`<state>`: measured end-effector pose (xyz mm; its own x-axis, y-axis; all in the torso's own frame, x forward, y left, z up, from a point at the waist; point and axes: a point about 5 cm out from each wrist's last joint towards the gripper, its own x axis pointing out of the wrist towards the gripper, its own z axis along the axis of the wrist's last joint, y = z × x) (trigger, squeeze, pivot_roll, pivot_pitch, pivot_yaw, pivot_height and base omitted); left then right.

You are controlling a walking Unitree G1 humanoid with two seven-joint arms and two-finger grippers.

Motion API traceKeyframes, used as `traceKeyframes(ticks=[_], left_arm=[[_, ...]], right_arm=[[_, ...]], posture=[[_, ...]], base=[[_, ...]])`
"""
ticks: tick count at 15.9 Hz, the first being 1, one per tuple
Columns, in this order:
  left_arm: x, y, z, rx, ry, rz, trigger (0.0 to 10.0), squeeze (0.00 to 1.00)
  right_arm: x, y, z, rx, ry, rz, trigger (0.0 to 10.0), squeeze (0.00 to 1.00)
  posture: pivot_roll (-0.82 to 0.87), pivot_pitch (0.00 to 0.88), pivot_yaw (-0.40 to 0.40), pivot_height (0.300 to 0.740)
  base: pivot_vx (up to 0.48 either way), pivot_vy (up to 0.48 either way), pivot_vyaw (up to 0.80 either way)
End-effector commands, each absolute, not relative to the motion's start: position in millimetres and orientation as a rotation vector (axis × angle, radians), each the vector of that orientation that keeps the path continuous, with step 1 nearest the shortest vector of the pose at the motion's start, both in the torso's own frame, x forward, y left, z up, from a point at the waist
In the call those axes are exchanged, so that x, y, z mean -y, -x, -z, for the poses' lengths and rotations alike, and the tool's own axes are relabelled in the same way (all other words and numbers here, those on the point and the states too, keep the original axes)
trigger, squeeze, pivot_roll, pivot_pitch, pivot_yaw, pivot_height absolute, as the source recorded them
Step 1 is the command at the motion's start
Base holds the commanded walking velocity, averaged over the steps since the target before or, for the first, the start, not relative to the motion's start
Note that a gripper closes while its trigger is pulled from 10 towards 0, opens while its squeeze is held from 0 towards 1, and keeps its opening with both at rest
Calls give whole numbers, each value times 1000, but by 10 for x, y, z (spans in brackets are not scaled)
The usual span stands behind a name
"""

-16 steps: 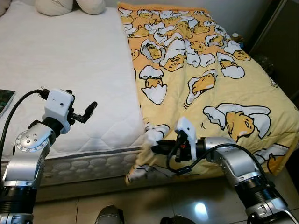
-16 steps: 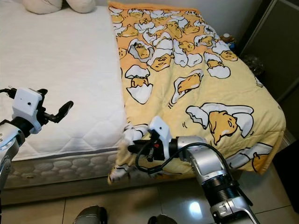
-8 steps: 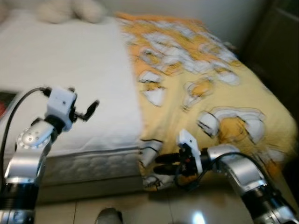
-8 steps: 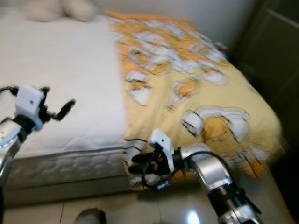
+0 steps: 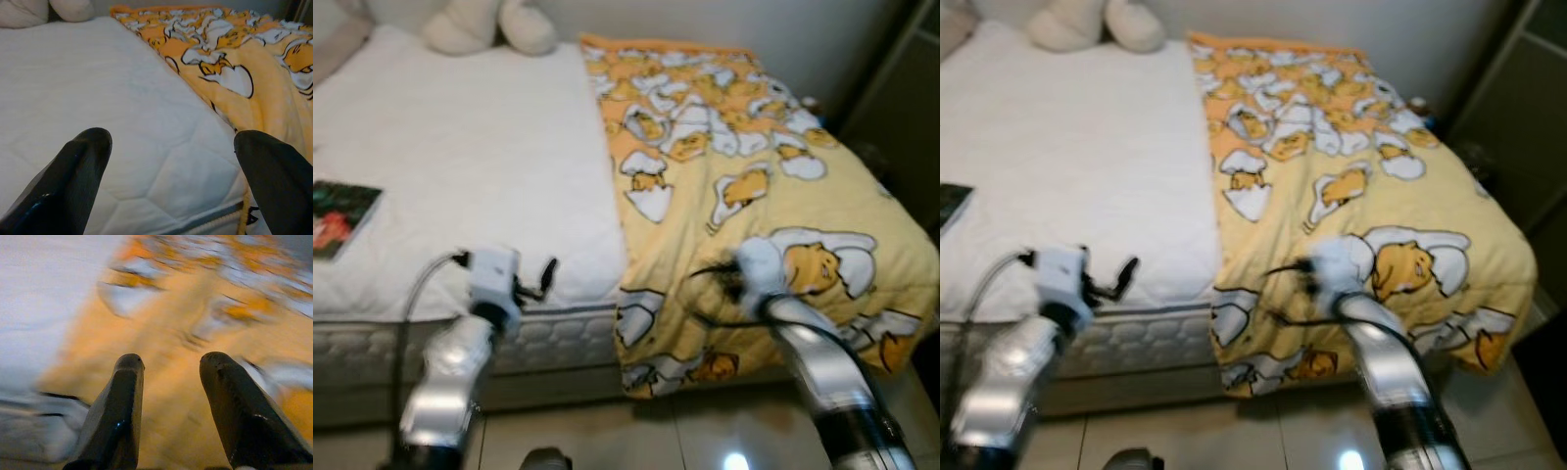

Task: Clean up the room

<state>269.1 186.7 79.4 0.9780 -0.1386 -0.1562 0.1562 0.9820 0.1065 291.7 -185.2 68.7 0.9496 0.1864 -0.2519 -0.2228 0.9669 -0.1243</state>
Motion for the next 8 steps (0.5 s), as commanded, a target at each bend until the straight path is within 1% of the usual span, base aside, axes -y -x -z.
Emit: traceKeyframes(ticks=[1, 3, 6, 8], left_arm=[[-1853, -2729, -877, -103, -121, 108, 10000, 0], [-1839, -2766, -892, -103, -116, 80, 10000, 0], [-1764, -2827, -982, -68, -148, 90, 10000, 0], [-1748, -2861, -1050, -41, -155, 65, 10000, 0]], right_arm=[[1942, -2892, -709, -215, 128, -134, 10000, 0], [1910, -2868, -692, -199, 134, -145, 10000, 0], [1867, -2909, -731, -173, 125, -130, 10000, 0], [1855, -2948, -759, -159, 105, -127, 10000, 0]], posture=[[-20, 0, -47, 740], [-34, 0, -37, 740], [-42, 0, -31, 740], [-41, 0, -32, 740]], base=[[0, 0, 0], [0, -480, 0], [0, -480, 0], [0, -480, 0]])
